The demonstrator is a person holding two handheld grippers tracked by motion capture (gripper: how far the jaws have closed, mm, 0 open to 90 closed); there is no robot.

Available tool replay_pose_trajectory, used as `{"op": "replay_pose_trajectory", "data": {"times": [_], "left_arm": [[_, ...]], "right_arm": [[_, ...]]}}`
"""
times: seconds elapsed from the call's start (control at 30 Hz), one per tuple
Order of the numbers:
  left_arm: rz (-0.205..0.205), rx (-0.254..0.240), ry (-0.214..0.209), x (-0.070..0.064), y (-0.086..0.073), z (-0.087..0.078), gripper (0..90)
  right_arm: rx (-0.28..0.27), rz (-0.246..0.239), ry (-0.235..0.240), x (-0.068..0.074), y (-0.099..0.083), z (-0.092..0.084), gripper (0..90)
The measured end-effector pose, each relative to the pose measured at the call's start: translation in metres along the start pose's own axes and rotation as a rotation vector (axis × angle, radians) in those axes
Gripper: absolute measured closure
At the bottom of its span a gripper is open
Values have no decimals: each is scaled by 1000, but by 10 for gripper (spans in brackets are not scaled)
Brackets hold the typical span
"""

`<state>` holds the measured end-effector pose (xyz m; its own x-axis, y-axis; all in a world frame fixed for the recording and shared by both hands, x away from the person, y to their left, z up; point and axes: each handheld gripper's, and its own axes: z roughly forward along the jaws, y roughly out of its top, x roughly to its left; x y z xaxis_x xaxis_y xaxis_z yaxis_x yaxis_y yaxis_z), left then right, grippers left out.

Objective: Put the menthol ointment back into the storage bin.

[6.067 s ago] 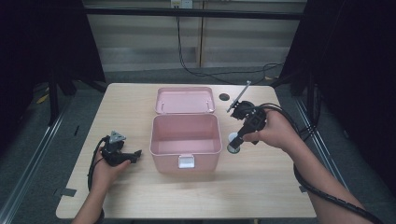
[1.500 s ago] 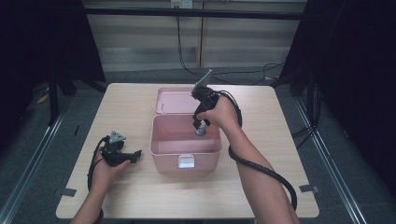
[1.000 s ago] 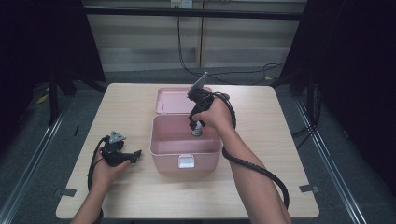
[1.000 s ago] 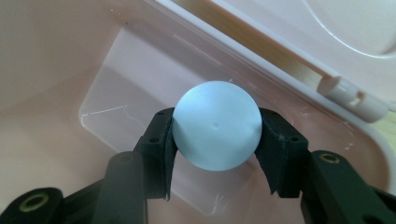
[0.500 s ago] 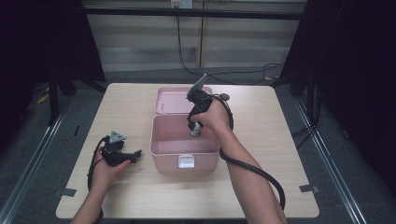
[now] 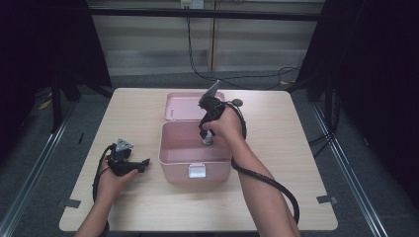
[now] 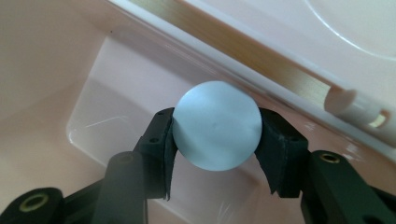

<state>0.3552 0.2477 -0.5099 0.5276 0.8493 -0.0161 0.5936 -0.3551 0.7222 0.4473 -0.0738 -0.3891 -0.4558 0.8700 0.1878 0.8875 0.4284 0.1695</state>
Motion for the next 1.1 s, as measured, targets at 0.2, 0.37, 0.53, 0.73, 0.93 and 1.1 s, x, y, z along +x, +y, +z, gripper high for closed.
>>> {"op": "replay_pose_trajectory", "data": {"times": [0.2, 0.37, 0.53, 0.73, 0.93, 1.1], "left_arm": [[0, 0, 0, 0, 0, 0, 150], [0, 0, 0, 0, 0, 0, 151], [0, 0, 0, 0, 0, 0, 150], [0, 0, 0, 0, 0, 0, 151], [0, 0, -1, 0, 0, 0, 150], [0, 0, -1, 0, 0, 0, 150]], "right_arm": [[3, -4, -7, 1, 0, 4, 506], [11, -5, -4, 2, 1, 7, 506], [16, 2, -6, 2, 1, 12, 506], [19, 7, -6, 2, 1, 15, 506], [18, 14, -11, 3, 2, 18, 506], [19, 19, -14, 3, 2, 20, 506]]}}
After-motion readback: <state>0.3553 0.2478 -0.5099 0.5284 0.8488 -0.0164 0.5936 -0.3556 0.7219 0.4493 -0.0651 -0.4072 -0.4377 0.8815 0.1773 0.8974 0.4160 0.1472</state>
